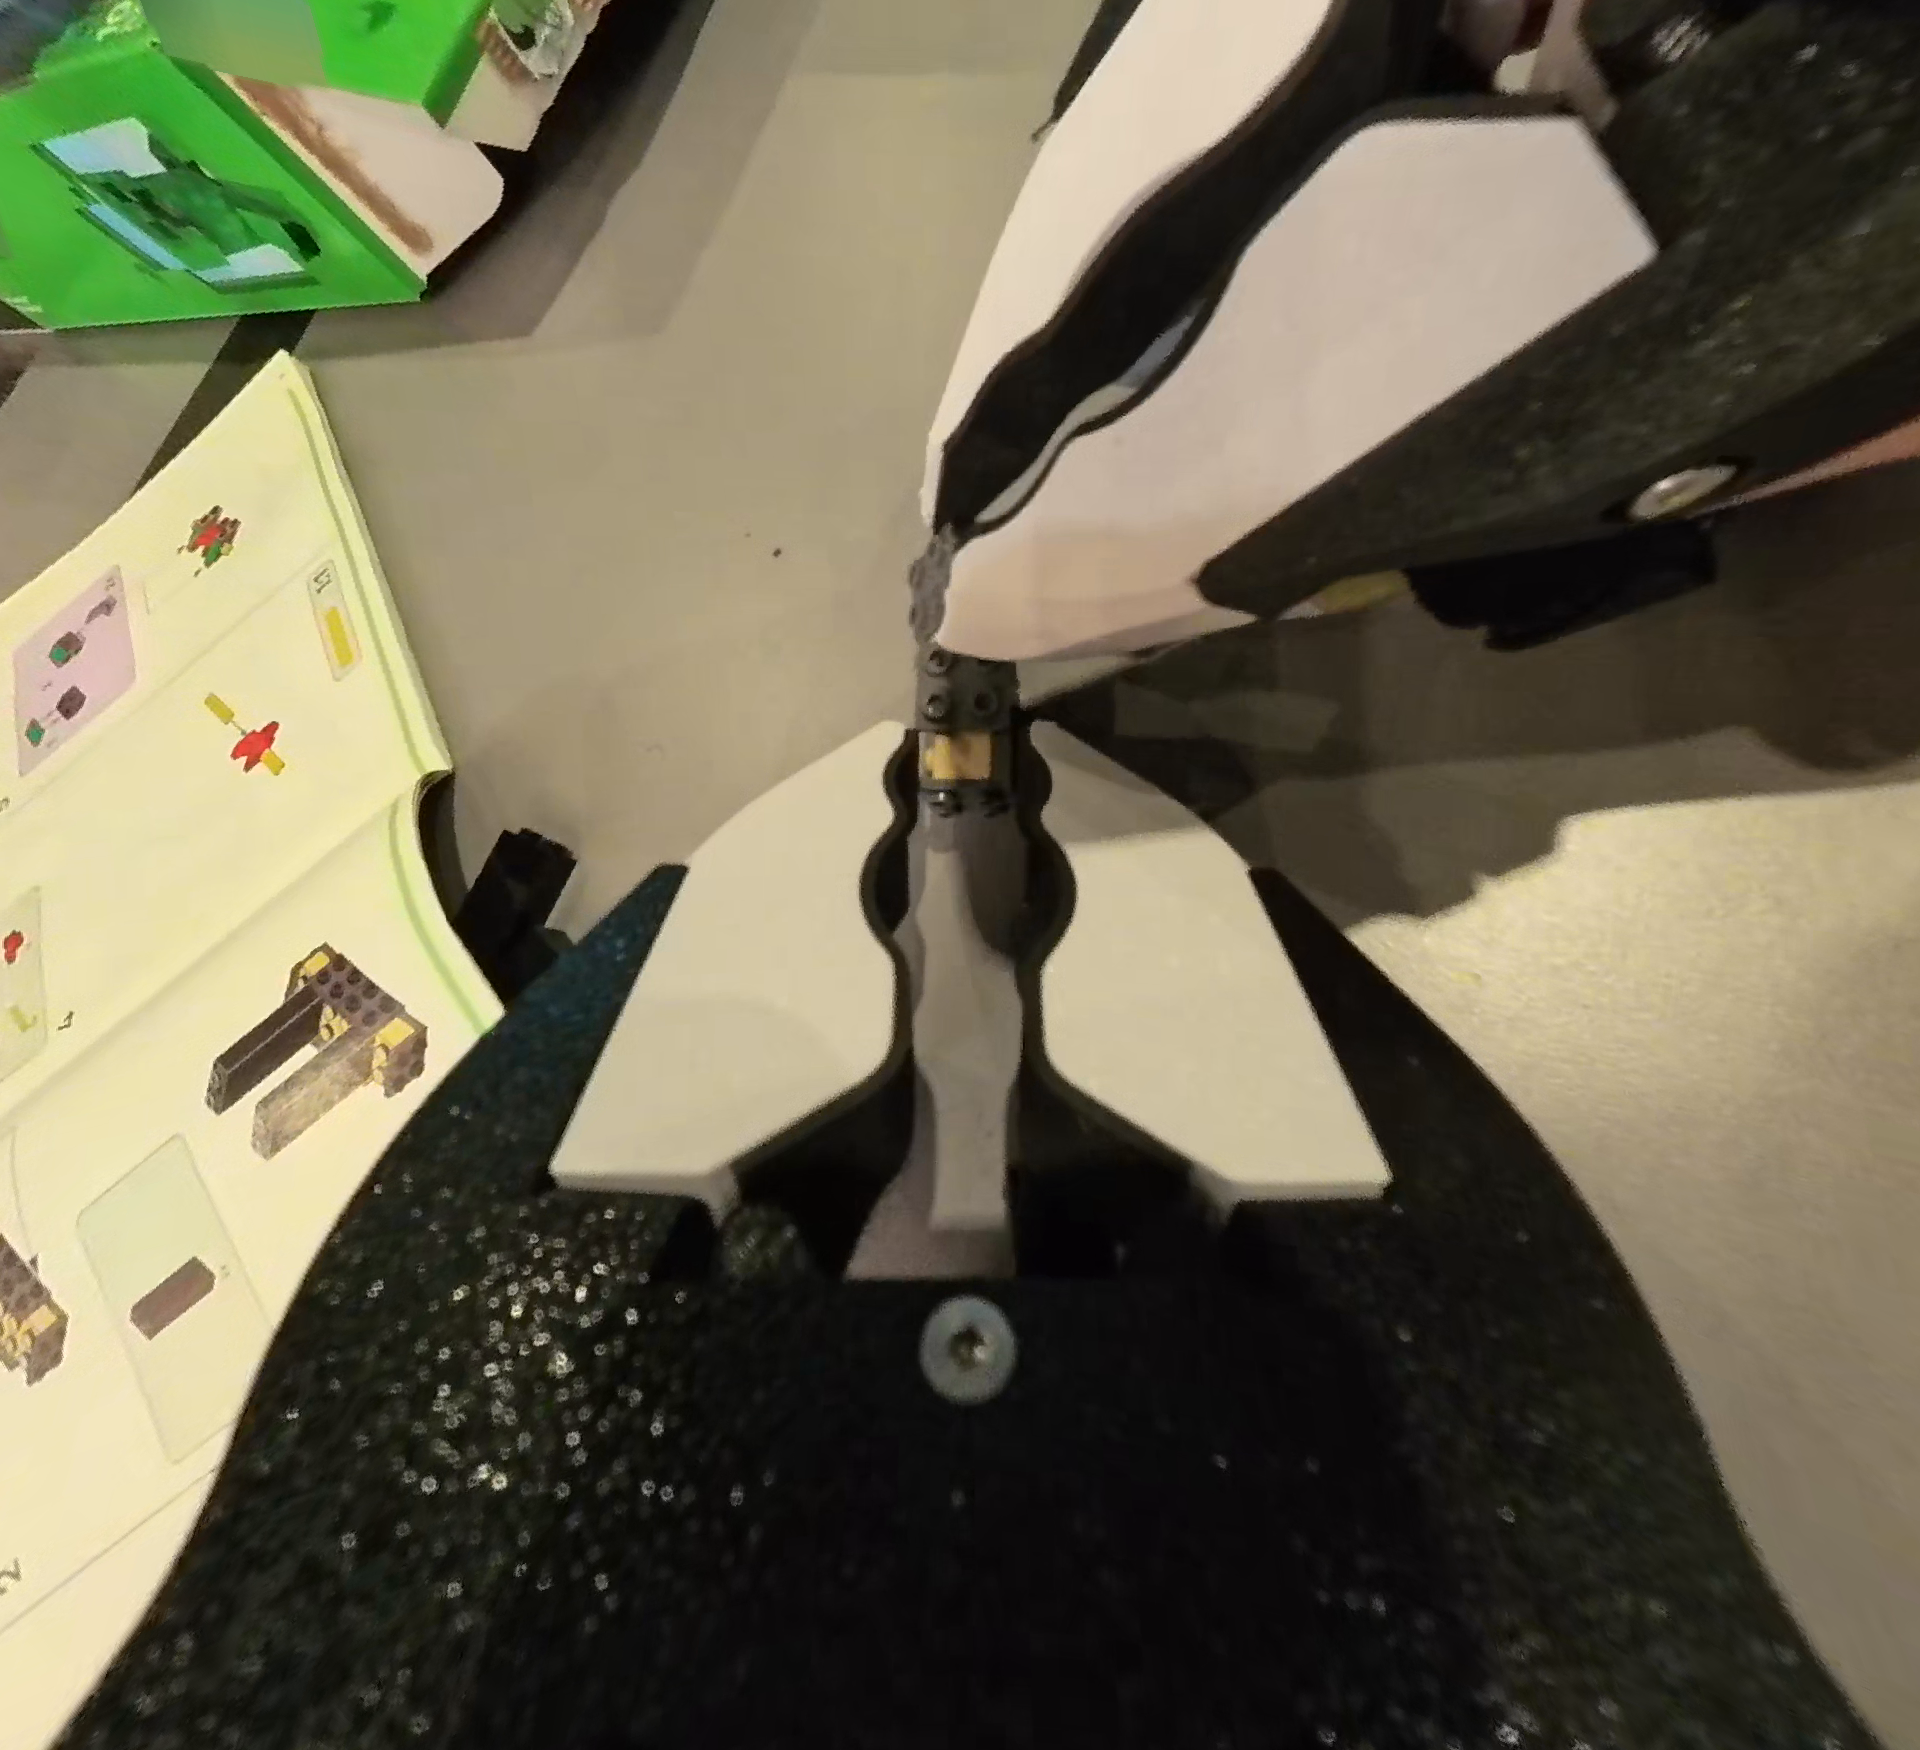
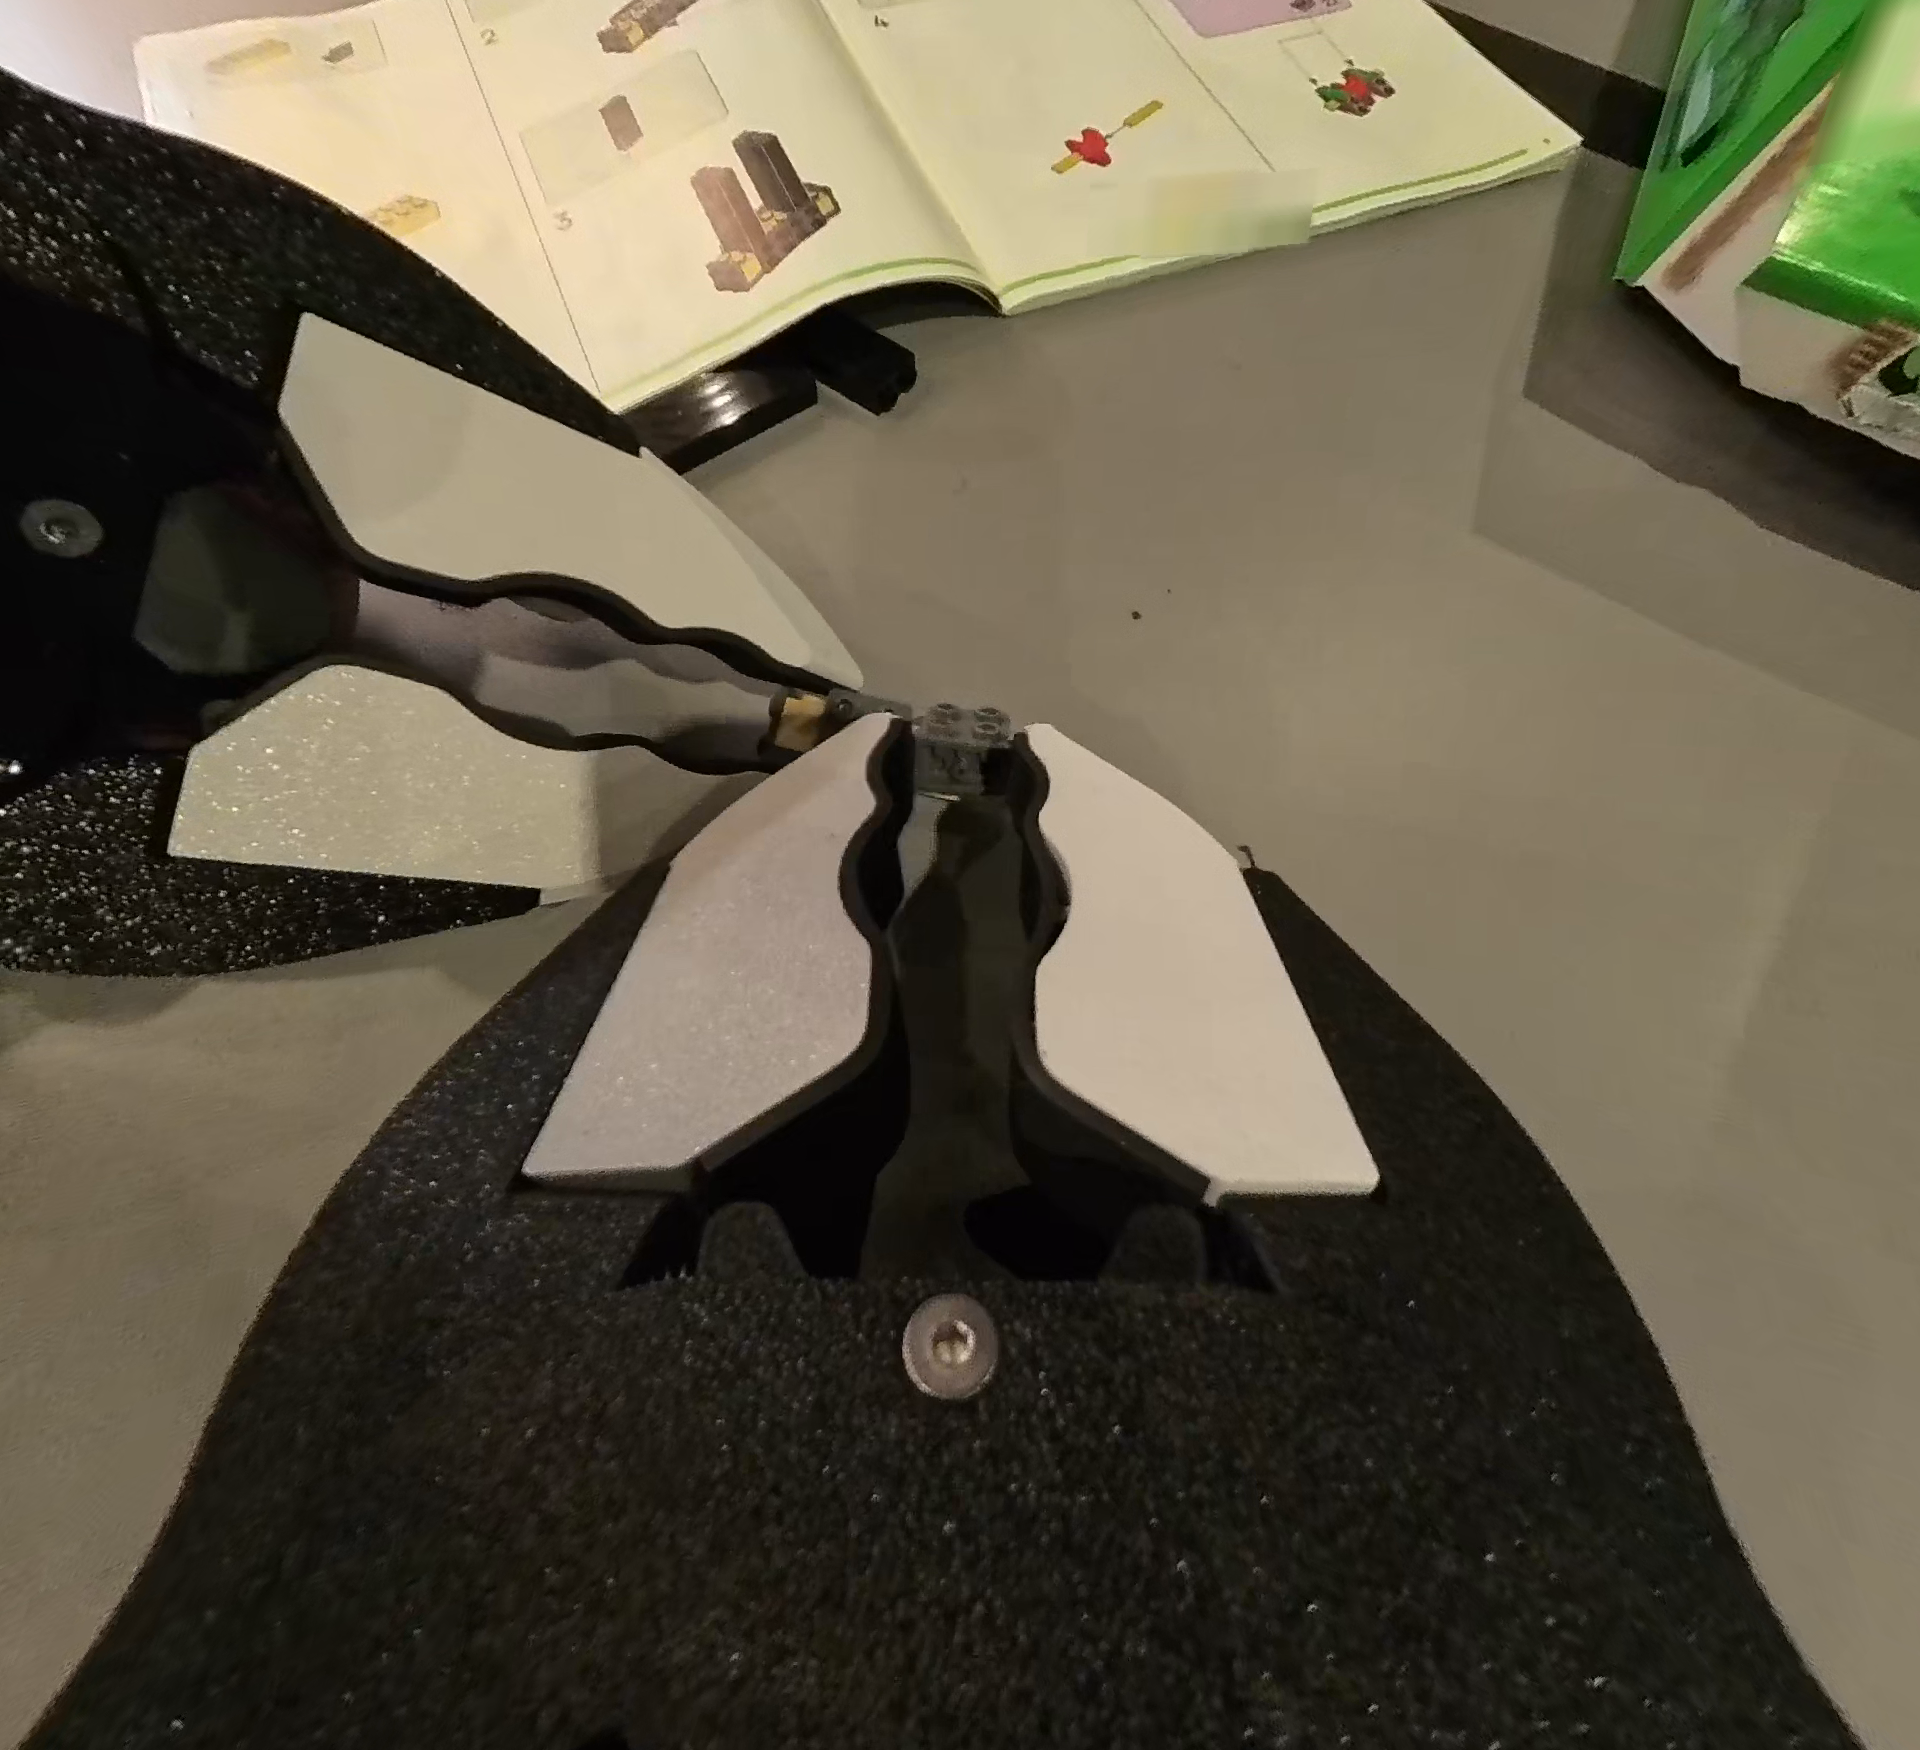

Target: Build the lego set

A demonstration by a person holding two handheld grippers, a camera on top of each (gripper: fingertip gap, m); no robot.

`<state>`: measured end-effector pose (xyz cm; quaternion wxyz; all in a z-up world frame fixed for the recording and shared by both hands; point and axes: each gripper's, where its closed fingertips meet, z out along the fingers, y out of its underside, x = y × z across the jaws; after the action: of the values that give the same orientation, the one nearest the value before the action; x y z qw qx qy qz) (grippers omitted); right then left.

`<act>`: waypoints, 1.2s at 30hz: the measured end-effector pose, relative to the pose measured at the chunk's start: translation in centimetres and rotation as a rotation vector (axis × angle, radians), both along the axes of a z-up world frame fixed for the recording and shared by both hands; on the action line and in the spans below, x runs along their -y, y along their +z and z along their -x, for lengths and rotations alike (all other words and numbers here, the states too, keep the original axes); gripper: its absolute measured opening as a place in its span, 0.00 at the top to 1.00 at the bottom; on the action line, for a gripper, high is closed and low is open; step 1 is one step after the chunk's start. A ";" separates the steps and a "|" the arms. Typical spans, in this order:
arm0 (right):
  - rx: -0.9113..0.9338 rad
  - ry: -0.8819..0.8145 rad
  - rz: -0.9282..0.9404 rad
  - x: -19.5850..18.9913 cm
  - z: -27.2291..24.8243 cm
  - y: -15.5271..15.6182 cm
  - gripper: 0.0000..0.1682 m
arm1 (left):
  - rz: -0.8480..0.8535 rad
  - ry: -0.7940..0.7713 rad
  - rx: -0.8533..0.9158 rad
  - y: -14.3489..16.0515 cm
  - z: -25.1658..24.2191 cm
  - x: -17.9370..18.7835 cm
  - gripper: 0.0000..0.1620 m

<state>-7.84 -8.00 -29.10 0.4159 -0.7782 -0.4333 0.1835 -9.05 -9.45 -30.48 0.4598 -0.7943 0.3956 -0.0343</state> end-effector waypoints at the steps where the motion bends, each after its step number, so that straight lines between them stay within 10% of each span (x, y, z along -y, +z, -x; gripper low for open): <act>1: -0.004 0.002 0.003 0.0 0.0 0.0 0.89 | 0.000 0.000 0.000 0.0 0.0 0.0 0.89; 12: -0.007 0.033 -0.009 0.0 -0.2 0.3 0.89 | 0.005 -0.001 0.002 0.0 0.0 0.0 0.89; 22: -0.073 0.422 0.144 -3.9 0.1 0.2 0.88 | 0.028 -0.013 0.018 -0.1 0.2 0.1 0.89; 30: -0.027 0.510 0.279 -5.3 2.2 -1.2 0.91 | 0.061 -0.031 0.056 0.1 0.1 0.2 0.66; 36: 0.091 0.553 0.193 -4.8 3.2 -2.0 0.97 | -0.038 -0.011 0.069 2.5 1.4 -0.6 0.66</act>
<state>-11.07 -3.16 -31.11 0.2542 -0.6739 -0.6277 0.2953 -10.43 -8.81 -27.99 0.4882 -0.7815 0.3844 -0.0567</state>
